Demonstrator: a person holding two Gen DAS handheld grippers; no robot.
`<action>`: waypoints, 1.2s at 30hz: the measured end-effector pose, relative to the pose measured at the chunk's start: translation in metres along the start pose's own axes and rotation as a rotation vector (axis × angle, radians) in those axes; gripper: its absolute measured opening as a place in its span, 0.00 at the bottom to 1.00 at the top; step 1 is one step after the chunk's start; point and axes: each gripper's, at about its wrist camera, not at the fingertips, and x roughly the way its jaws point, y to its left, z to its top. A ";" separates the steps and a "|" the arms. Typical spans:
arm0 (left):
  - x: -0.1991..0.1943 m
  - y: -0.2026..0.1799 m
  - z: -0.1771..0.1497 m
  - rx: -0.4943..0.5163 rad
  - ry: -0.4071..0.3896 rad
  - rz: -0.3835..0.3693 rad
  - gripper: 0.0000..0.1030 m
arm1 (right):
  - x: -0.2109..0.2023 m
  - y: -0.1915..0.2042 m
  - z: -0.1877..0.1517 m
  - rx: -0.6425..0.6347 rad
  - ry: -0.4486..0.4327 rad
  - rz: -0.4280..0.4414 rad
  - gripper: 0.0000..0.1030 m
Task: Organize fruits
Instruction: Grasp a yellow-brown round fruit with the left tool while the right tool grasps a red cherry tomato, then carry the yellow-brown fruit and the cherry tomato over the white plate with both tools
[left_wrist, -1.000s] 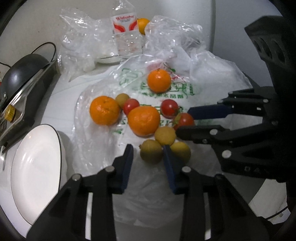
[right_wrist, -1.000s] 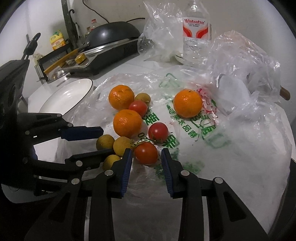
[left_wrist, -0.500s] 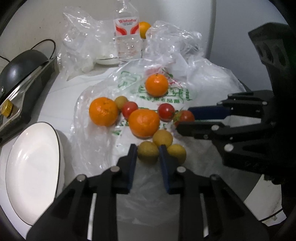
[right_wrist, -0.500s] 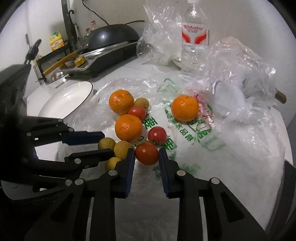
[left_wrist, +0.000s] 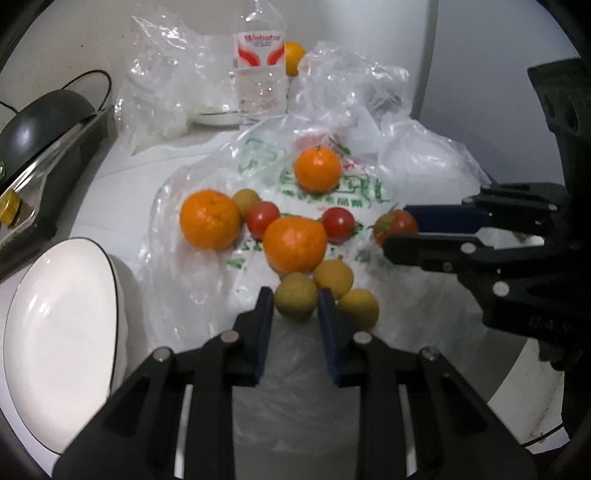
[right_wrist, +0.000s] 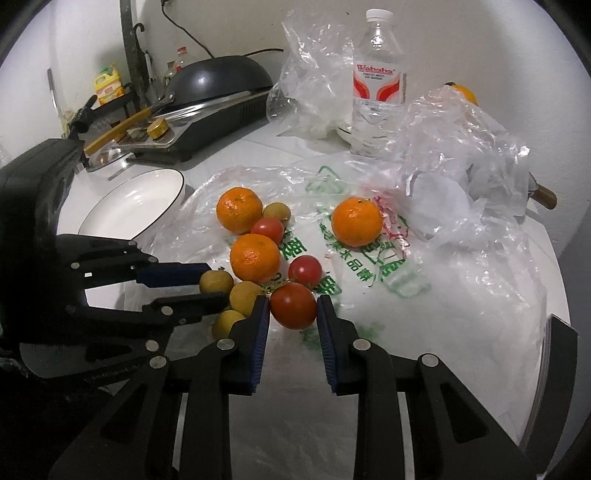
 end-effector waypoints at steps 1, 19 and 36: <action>0.000 0.001 0.000 -0.004 -0.001 -0.003 0.25 | -0.001 -0.001 0.000 0.000 -0.001 -0.003 0.27; -0.036 0.008 0.001 -0.011 -0.077 -0.008 0.25 | -0.013 0.016 0.010 -0.023 -0.029 -0.027 0.27; -0.073 0.039 -0.009 -0.039 -0.151 0.033 0.25 | -0.019 0.060 0.030 -0.076 -0.075 0.003 0.27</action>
